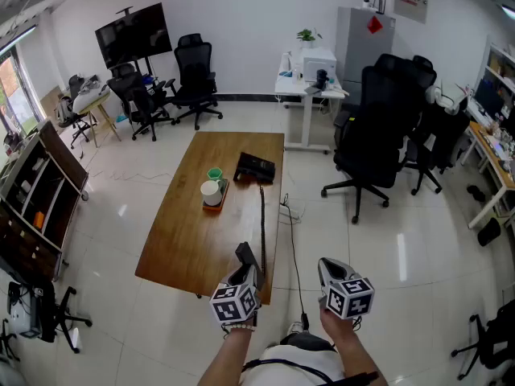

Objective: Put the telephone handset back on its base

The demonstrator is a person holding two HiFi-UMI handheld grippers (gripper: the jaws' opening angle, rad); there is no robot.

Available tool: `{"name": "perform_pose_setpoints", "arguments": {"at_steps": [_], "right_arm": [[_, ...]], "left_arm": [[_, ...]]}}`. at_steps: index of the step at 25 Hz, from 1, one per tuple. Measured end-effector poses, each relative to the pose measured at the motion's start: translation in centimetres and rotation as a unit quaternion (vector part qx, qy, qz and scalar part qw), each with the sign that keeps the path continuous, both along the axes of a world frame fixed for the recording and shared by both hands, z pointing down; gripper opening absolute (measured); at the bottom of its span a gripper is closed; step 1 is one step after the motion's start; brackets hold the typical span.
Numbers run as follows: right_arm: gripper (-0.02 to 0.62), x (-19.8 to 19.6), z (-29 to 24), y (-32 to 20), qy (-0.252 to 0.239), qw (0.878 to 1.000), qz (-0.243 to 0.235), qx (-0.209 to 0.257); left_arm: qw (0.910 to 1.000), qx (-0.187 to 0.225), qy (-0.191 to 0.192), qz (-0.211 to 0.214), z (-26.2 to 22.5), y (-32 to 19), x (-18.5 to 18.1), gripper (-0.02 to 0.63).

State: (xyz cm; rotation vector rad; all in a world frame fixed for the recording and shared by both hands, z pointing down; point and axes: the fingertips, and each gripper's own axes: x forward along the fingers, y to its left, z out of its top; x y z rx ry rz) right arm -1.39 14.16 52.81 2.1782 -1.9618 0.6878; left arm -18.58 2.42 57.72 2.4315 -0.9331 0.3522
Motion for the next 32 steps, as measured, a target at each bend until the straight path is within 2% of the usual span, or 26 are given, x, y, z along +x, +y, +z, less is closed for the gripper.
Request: {"name": "perform_pose_setpoints", "arguments": {"at_steps": [9, 15, 21, 32], "right_arm": [[0.003, 1.3, 0.8, 1.3, -0.005, 1.0, 0.022, -0.005], [0.003, 3.4, 1.5, -0.3, -0.01, 1.0, 0.02, -0.004], [0.003, 6.5, 2.0, -5.0, -0.004, 1.0, -0.019, -0.01], [0.003, 14.7, 1.2, -14.4, -0.012, 0.995, -0.098, -0.003]], "left_arm": [[0.9999, -0.005, 0.009, 0.008, -0.1, -0.1, 0.8, 0.071], [0.9999, -0.012, 0.009, 0.0, 0.7, -1.6, 2.4, 0.071], [0.9995, -0.016, 0.009, -0.025, 1.2, -4.7, 5.5, 0.071], [0.9927, -0.052, 0.06, -0.091, 1.1, -11.5, 12.9, 0.071]]}}
